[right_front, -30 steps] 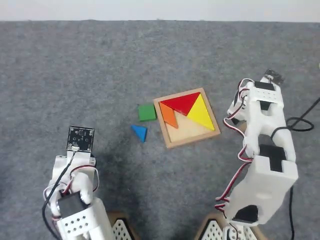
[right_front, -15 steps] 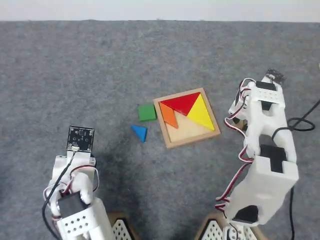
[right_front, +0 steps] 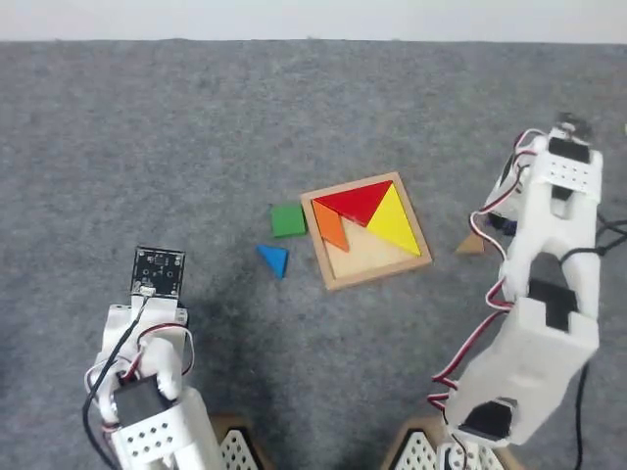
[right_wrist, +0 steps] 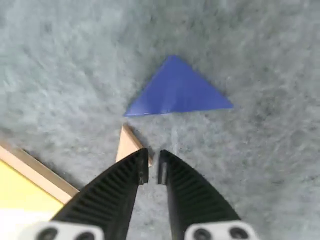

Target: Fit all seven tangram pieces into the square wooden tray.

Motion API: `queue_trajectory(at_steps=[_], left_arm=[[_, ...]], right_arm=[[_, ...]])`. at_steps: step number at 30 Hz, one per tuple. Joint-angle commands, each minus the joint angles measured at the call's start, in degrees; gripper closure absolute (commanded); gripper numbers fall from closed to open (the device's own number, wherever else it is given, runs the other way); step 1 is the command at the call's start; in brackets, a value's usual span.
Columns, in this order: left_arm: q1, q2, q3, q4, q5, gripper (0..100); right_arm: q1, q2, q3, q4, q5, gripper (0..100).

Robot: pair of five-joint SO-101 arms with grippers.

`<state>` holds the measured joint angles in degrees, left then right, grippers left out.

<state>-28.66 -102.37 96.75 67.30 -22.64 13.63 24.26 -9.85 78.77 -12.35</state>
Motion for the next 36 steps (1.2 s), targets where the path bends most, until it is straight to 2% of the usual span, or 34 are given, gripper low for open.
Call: queue_trajectory(at_steps=[1,5,10,15,28,36], left_arm=[[0.0,-0.35,-0.4,-0.62,-0.35,87],[0.0,-0.35,-0.4,-0.62,-0.35,87],[0.0,-0.35,-0.4,-0.62,-0.35,87],[0.0,-0.35,-0.4,-0.62,-0.35,87],[0.0,-0.35,-0.4,-0.62,-0.35,87],[0.0,-0.35,-0.4,-0.62,-0.35,87]], right_arm=[[-2.15,2.59,-5.63,5.05,-0.18,91.6],[-7.52,5.76,-5.98,5.93,-8.97,79.6],[-11.82,4.35,-5.89,2.07,-12.84,78.5],[-11.38,4.97,-5.63,0.75,-16.18,78.6],[-7.16,10.95,-6.15,-0.57,-16.26,78.6],[-7.25,11.47,-8.35,0.04,-15.91,93.5]])
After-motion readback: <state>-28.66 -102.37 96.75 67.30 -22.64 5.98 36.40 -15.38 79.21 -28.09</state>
